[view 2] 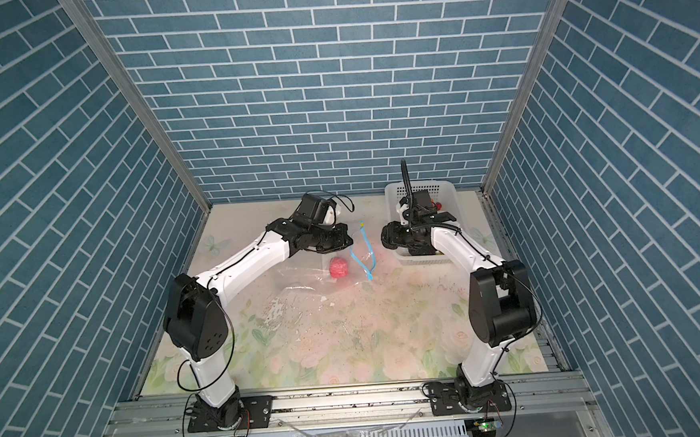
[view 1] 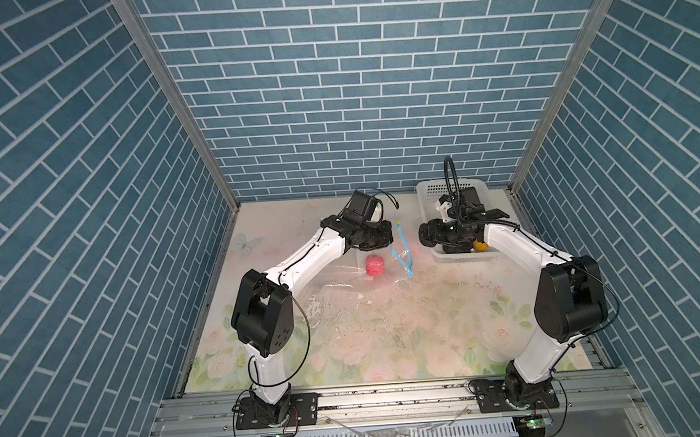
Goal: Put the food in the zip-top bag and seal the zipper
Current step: 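Lift the black avocado with the right gripper and carry it to the bag mouth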
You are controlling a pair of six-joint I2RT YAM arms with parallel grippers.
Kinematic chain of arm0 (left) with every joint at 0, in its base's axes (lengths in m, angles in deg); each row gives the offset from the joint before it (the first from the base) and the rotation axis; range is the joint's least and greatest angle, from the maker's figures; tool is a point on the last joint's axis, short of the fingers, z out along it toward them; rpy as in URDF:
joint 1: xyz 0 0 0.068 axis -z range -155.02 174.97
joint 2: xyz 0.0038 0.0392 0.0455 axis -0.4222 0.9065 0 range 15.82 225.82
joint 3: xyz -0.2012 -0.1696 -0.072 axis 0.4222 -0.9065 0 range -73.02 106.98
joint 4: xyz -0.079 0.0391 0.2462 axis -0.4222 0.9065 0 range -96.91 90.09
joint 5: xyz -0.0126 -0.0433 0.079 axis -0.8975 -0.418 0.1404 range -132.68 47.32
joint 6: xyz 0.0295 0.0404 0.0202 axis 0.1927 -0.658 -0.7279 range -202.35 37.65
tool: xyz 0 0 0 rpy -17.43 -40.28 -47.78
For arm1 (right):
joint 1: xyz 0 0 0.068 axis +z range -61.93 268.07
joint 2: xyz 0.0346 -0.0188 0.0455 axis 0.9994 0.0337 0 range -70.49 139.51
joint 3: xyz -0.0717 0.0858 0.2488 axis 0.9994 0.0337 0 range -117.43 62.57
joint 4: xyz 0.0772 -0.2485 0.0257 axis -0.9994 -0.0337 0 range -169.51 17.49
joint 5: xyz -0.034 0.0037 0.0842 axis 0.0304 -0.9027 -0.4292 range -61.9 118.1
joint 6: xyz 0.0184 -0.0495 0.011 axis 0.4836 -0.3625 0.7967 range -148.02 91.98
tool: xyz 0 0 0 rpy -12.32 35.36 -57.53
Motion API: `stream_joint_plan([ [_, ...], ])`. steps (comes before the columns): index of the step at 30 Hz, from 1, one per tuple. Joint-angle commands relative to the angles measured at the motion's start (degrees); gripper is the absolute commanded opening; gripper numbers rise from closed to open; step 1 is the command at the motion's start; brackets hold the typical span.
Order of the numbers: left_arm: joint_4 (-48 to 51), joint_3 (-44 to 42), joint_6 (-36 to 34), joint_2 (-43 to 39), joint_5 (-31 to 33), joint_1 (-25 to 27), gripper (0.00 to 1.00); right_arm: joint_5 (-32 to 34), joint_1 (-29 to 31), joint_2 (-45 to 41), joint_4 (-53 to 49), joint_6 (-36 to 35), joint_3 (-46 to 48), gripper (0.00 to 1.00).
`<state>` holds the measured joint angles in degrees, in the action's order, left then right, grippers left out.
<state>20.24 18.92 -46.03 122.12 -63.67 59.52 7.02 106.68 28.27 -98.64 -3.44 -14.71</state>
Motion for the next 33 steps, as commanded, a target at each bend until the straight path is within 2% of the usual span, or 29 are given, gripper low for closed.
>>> stream_joint_plan([
  [1, 0.6, 0.7, -0.5, -2.3, 0.5, 0.5, 0.01, -1.3, 1.2, -1.0, 3.1, 1.9, 1.7, 0.44],
  [20, 0.7, 1.2, -0.5, -2.7, 0.3, 0.5, 0.01, -4.6, 6.0, 0.6, 4.9, 3.1, 2.1, 0.43],
  [33, 0.7, 1.2, -0.6, -3.7, 0.7, 0.5, 0.01, -5.4, 7.2, 2.2, 5.1, 3.4, 2.1, 0.44],
])
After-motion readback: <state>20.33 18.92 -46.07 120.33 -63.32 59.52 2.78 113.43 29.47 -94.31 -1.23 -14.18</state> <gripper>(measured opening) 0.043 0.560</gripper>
